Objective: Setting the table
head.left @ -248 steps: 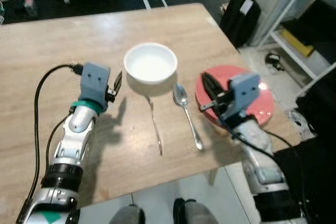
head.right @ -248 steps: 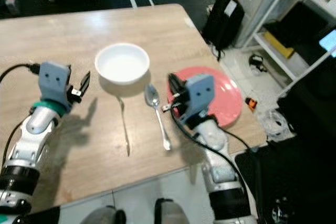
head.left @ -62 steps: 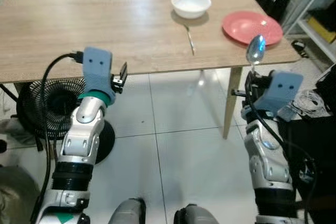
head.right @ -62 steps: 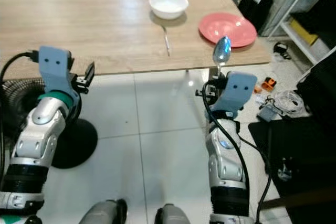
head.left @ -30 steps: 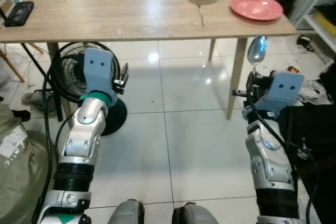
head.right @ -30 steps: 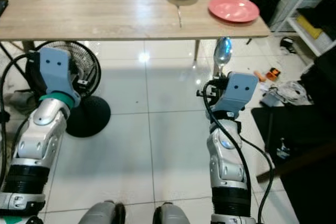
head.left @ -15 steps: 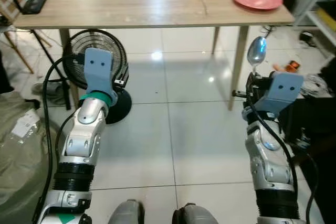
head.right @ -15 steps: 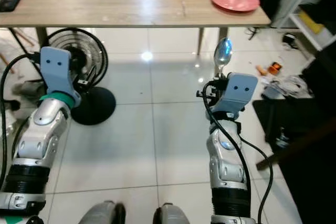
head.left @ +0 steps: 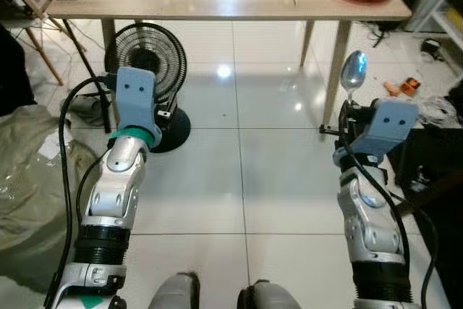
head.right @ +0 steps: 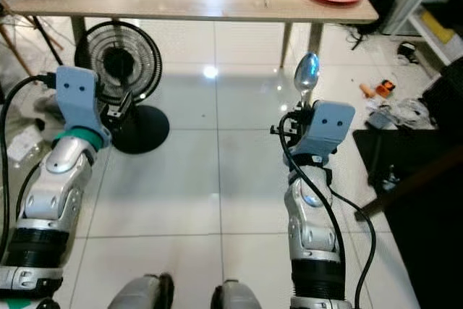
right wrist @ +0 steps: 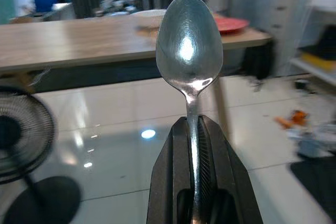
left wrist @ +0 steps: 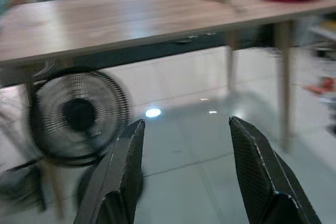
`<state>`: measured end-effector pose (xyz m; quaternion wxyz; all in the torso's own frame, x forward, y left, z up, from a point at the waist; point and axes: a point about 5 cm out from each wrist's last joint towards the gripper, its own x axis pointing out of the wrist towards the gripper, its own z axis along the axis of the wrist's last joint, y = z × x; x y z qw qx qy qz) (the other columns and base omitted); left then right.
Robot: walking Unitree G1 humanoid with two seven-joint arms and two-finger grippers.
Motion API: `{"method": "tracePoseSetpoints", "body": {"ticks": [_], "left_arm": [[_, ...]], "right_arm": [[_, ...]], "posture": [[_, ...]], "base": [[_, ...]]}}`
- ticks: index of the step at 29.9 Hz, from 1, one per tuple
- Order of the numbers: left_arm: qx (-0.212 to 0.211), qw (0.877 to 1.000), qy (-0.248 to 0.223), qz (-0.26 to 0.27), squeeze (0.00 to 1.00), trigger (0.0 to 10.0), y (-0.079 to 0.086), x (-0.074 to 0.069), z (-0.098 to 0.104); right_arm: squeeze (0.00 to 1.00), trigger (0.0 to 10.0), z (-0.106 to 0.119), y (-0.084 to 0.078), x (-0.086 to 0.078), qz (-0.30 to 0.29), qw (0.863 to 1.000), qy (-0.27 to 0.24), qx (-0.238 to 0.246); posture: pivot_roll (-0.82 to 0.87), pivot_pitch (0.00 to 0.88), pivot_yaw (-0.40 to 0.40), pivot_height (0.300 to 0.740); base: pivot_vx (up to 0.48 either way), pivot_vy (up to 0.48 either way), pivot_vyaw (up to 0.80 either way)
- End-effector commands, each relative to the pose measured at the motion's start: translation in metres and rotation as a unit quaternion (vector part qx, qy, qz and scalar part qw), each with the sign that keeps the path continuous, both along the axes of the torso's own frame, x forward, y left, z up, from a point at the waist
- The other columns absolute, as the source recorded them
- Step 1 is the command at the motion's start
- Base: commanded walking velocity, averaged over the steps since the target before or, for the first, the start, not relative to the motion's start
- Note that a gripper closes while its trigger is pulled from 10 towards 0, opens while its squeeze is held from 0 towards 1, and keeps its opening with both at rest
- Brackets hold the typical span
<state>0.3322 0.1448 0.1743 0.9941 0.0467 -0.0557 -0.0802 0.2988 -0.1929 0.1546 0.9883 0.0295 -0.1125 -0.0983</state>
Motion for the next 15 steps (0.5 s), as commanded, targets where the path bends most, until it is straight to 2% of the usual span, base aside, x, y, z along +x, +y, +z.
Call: {"method": "tracePoseSetpoints", "body": {"ticks": [1,15], "left_arm": [[0.0,1.0,0.011,0.005,0.0,10.0,0.0032,-0.0016,-0.005],[-0.001,1.0,0.013,0.003,0.0,10.0,0.0023,-0.0026,-0.0061]], "right_arm": [[0.0,10.0,-0.0014,0.0008,-0.0019,-0.002,1.0,0.001,0.003],[0.0,10.0,-0.0003,-0.0011,-0.0028,-0.005,1.0,-0.002,0.003]], "posture": [[0.03,0.006,0.023,0.74],[0.03,0.009,0.022,0.74]], "base": [[-0.292,0.0,0.0],[-0.294,0.0,0.0]]}}
